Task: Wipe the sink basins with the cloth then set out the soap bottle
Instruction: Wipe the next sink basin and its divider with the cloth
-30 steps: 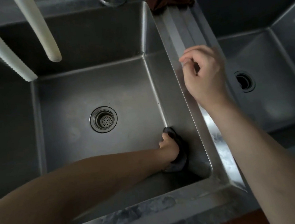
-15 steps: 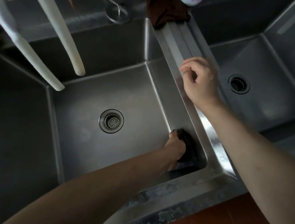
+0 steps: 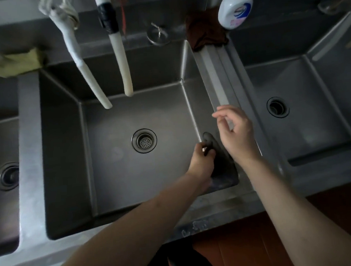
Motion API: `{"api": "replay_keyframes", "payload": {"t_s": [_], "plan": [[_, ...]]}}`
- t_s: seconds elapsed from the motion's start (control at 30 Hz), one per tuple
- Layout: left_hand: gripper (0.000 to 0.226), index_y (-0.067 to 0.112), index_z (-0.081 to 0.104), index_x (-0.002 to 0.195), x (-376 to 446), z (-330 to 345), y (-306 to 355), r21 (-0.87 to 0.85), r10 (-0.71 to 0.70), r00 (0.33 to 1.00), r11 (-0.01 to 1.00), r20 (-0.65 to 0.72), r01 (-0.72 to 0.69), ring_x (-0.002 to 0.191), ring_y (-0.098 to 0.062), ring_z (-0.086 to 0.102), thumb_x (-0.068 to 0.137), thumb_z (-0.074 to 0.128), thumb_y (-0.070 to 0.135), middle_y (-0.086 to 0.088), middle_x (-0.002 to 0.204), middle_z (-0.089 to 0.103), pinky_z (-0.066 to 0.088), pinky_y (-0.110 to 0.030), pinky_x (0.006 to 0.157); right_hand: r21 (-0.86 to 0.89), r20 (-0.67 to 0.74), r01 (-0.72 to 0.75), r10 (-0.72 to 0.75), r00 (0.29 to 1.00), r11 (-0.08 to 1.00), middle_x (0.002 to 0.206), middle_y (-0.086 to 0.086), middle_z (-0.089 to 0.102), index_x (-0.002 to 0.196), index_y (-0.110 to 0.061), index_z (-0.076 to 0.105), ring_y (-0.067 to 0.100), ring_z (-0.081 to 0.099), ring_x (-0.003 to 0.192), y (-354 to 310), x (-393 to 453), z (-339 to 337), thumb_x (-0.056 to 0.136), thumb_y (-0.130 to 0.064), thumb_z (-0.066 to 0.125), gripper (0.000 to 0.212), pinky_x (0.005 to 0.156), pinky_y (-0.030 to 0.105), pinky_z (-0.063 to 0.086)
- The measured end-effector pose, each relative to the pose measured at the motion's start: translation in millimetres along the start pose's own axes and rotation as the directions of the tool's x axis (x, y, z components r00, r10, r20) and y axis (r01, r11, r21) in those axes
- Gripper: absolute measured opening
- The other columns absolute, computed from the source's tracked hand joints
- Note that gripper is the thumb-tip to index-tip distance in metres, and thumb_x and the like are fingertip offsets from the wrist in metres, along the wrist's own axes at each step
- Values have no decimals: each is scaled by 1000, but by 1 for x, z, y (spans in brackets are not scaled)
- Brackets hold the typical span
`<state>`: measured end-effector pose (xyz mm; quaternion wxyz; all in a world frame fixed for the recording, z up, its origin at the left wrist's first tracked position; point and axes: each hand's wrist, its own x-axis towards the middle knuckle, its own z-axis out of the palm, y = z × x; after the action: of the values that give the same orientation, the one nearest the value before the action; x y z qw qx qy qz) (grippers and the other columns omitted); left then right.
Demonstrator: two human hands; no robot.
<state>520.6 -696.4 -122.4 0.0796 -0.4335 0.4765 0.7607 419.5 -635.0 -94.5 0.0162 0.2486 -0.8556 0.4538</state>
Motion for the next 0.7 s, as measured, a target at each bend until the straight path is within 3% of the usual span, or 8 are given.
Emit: {"api": "replay_keyframes", "payload": {"t_s": [0.13,0.27,0.43,0.57,0.7], "plan": [[28,22,50,124,-27,-24,17,-105,17,997,994,-77,-25,115,-36,61,99,53,10,-18,125,61,48,-56,103,41,16,-36,36,999,998,114,-1,70,101,-12,76,18,65,114,-24,-26,-6,93,-9,55,22,96,47,55],[39,24,50,129,-56,-52,18,-143,42,986,988,-160,-66,116,-35,62,94,60,12,-19,126,60,48,-55,104,108,96,-142,132,987,984,117,-6,67,108,-14,75,11,63,115,-54,-55,-15,96,-6,56,23,99,38,55],[40,29,55,120,-101,-88,25,-298,17,962,949,-271,-101,108,-32,67,87,69,13,-17,121,64,52,-56,98,90,301,-317,277,913,944,118,-12,67,119,-29,70,6,63,111,-90,-87,-11,102,-20,60,22,97,36,56],[43,19,49,131,-133,-120,32,-438,-6,936,885,-351,-158,94,-25,68,94,64,1,-14,111,65,55,-54,91,116,406,-294,225,886,949,120,-14,65,123,-22,68,-2,59,112,-112,-102,0,101,-20,62,23,102,36,53],[45,23,51,126,-158,-162,33,-426,-19,878,879,-478,-213,101,-28,67,90,70,4,-13,114,64,54,-55,94,116,459,-209,134,878,971,120,-11,64,123,-18,69,0,56,113,-140,-107,8,100,-17,64,24,102,32,51]]}}
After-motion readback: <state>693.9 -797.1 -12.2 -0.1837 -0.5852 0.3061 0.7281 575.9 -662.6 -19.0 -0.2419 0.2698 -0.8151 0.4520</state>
